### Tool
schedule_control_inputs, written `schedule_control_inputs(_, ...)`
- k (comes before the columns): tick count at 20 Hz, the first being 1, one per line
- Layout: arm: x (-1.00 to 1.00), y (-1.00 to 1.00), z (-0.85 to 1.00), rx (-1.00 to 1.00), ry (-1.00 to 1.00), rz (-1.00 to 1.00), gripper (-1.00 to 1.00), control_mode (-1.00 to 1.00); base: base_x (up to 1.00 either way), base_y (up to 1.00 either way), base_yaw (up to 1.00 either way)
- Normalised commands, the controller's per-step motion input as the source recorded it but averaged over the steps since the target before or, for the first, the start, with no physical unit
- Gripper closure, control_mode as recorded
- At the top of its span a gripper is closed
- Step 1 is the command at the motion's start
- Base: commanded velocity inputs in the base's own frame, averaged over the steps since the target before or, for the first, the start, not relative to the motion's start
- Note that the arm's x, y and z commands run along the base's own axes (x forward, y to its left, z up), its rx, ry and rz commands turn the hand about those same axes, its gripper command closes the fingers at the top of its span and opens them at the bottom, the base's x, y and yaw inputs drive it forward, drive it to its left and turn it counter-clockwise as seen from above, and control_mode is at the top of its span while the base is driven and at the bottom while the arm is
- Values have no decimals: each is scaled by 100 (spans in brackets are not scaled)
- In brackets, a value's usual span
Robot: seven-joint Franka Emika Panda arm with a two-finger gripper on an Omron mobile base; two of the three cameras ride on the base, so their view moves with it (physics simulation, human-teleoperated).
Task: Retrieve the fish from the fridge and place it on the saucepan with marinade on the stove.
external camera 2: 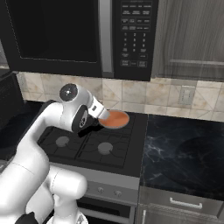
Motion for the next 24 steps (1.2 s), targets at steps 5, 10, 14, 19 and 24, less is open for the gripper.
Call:
schedule_control_inputs(5,37,0,-2,0,0,0,100,-100,0,0,0)
schedule_control_inputs(10,24,-2,-22,0,0,0,100,-100,0,0,0)
schedule_control_inputs(14,20,-5,-34,0,0,1,100,-100,0,0,0)
schedule_control_inputs(19,24,-5,-29,0,0,1,100,-100,0,0,0)
schedule_control_inputs(24,33,-7,-16,0,0,1,100,-100,0,0,0)
